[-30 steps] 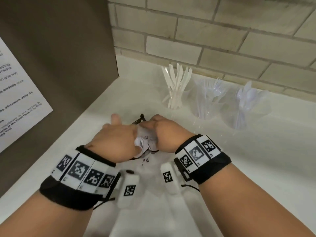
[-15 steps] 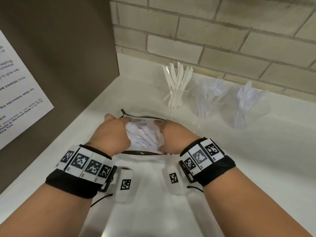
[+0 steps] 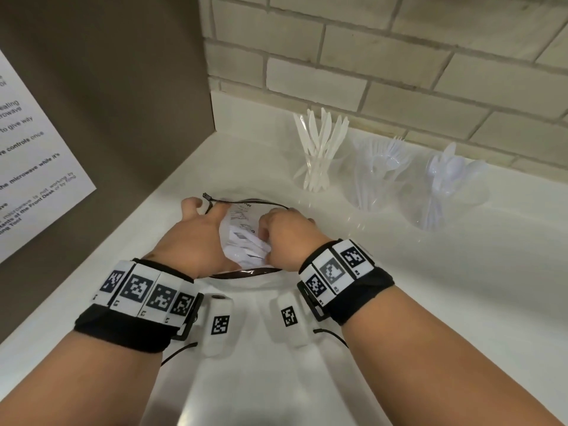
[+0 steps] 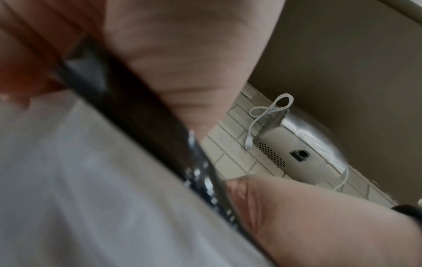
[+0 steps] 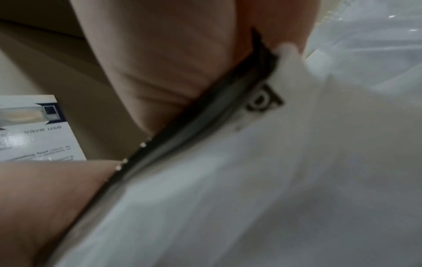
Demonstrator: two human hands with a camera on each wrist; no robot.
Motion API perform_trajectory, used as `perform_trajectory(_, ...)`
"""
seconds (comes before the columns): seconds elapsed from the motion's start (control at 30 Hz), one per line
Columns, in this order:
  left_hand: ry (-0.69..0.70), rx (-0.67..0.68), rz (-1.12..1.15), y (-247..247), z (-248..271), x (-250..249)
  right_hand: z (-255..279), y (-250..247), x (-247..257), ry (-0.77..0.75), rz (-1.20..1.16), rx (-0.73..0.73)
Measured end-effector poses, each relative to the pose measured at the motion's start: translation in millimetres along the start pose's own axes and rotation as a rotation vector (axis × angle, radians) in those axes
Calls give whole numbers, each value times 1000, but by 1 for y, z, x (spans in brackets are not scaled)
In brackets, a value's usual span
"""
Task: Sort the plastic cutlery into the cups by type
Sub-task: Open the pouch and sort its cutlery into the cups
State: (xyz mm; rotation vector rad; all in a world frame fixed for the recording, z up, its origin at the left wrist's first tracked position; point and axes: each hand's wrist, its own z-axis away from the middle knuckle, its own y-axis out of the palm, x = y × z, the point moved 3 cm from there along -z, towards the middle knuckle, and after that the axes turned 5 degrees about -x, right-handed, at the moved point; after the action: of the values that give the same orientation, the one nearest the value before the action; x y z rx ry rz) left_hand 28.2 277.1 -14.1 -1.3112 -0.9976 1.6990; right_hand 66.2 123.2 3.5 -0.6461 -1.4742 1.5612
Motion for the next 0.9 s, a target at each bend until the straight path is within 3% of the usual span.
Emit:
perform_trajectory(0.13, 125, -1, -2, 11, -3, -4, -1, 7, 13, 1, 26, 27)
perform_trajectory(0.33, 96, -50, 58, 6, -3, 4, -5, 6, 15, 17, 62, 73)
perform_trajectory(0.63, -12, -13, -54, -14, 3, -1, -14, -4, 8, 106, -11, 77)
perform_trajectory(0.77, 79, -2, -15, -7, 5, -10, -10, 3, 18, 82, 30, 35)
perform_trajectory(0.9, 52, -12, 27, -6, 6, -11, -12, 3, 17, 33, 20, -18)
